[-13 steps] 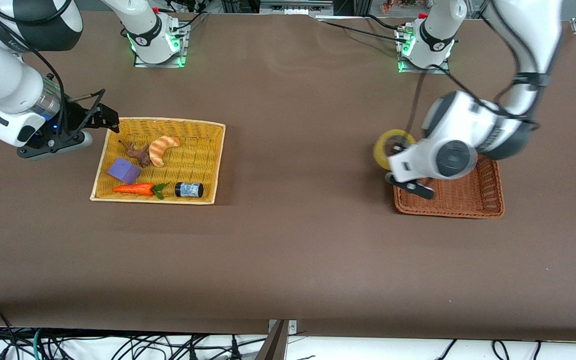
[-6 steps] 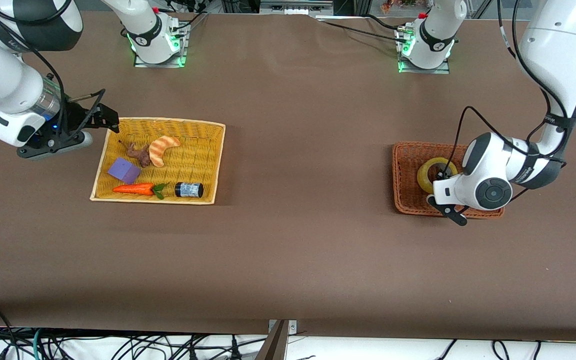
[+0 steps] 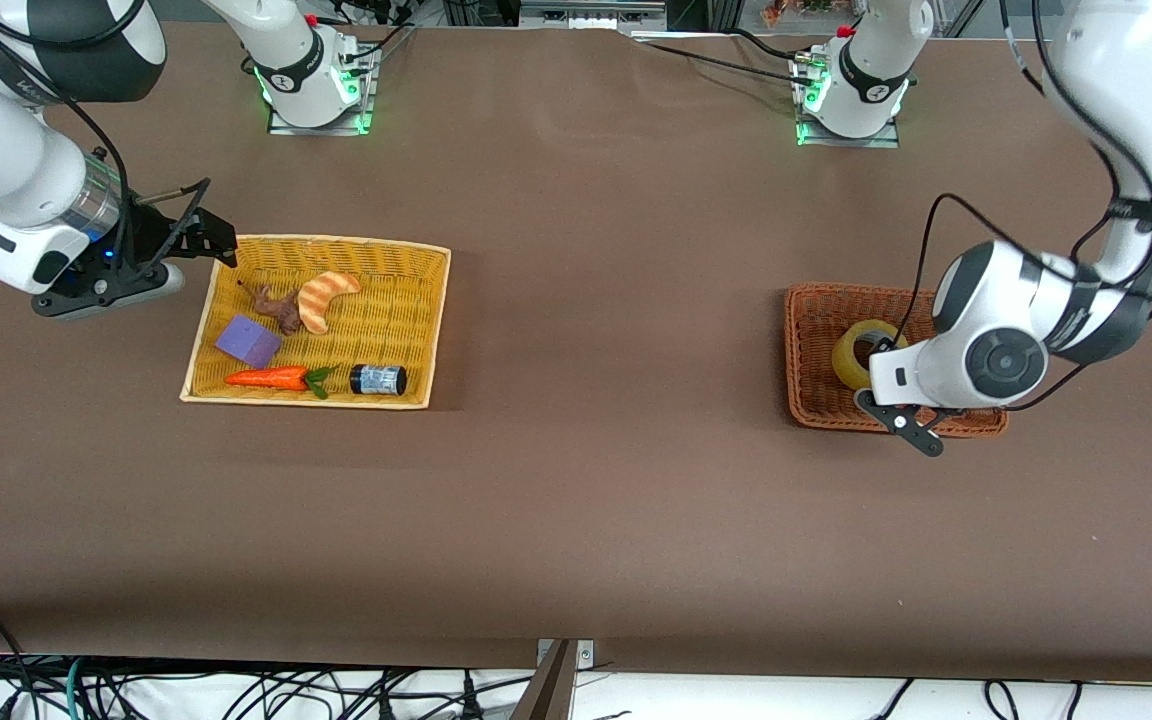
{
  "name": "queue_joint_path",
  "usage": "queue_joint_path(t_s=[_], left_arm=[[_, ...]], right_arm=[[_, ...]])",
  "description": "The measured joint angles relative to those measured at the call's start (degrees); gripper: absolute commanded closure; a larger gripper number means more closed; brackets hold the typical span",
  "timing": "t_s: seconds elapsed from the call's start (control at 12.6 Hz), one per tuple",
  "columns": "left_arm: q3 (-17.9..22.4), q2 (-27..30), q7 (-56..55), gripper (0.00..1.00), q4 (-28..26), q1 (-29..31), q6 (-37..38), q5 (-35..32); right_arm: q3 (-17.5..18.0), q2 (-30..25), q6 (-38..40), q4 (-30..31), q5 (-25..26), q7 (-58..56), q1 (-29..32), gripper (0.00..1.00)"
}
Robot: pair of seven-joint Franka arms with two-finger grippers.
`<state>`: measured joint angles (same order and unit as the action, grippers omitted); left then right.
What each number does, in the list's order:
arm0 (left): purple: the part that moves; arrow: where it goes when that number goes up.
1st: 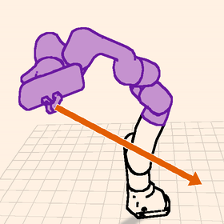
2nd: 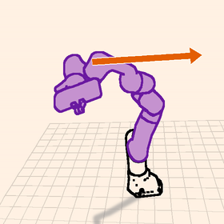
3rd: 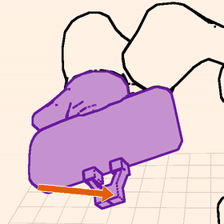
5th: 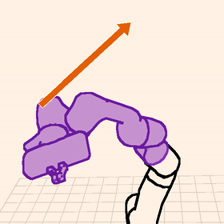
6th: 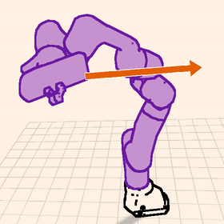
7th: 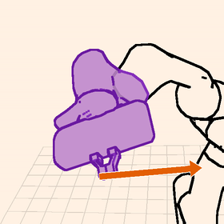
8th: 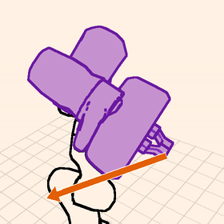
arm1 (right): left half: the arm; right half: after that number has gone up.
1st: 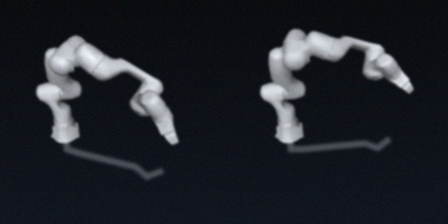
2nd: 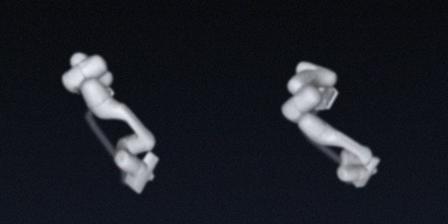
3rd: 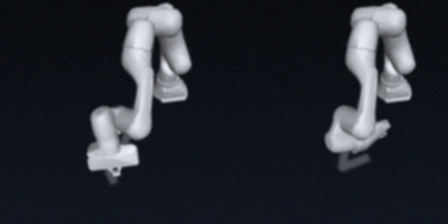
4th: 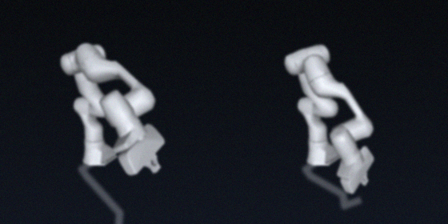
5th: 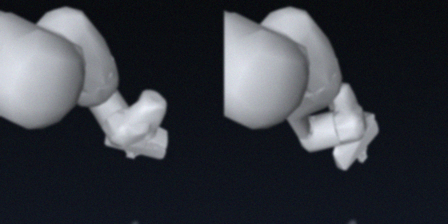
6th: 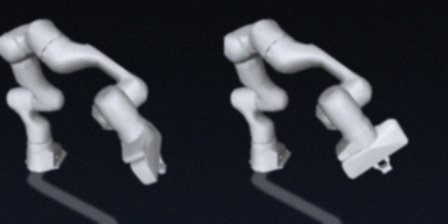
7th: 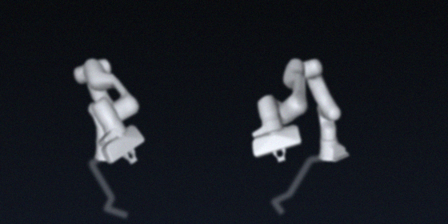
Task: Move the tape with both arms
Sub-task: 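Grasp the tape roll with the left gripper and carry it to the basket, then release the tape roll into the wicker basket with the left gripper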
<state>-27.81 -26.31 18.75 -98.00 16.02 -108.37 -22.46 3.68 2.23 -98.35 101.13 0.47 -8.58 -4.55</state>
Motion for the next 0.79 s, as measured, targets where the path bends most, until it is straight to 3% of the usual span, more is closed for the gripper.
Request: queue_joint_path(t_s=[0.24, 0.4, 0.56, 0.64, 0.79], left_arm=[[-0.89, 9.42, -0.11, 0.00, 4.36, 0.05, 6.93, 7.76], [-0.51, 10.98, -0.30, 0.00, 11.58, 0.37, 15.54, 12.29], [0.82, 12.62, -3.90, 0.00, 14.76, -0.29, 18.59, 14.37], [3.26, 13.86, -6.98, 0.00, 14.78, -2.06, 18.69, 15.50], [15.11, 16.73, -10.61, 0.00, 13.33, -10.67, 16.13, 18.16]], right_arm=[[0.02, -0.04, -0.07, -0.03, 0.68, 0.00, -0.04, 0.00], [0.03, -0.04, -0.08, -0.03, 0.72, 0.00, -0.06, 0.00], [0.04, -0.05, -0.10, -0.04, 0.75, 0.00, -0.07, 0.00], [0.04, -0.06, -0.10, -0.05, 0.76, 0.00, -0.07, 0.00], [0.05, -0.07, -0.11, -0.05, 0.78, 0.00, -0.08, 0.00]])
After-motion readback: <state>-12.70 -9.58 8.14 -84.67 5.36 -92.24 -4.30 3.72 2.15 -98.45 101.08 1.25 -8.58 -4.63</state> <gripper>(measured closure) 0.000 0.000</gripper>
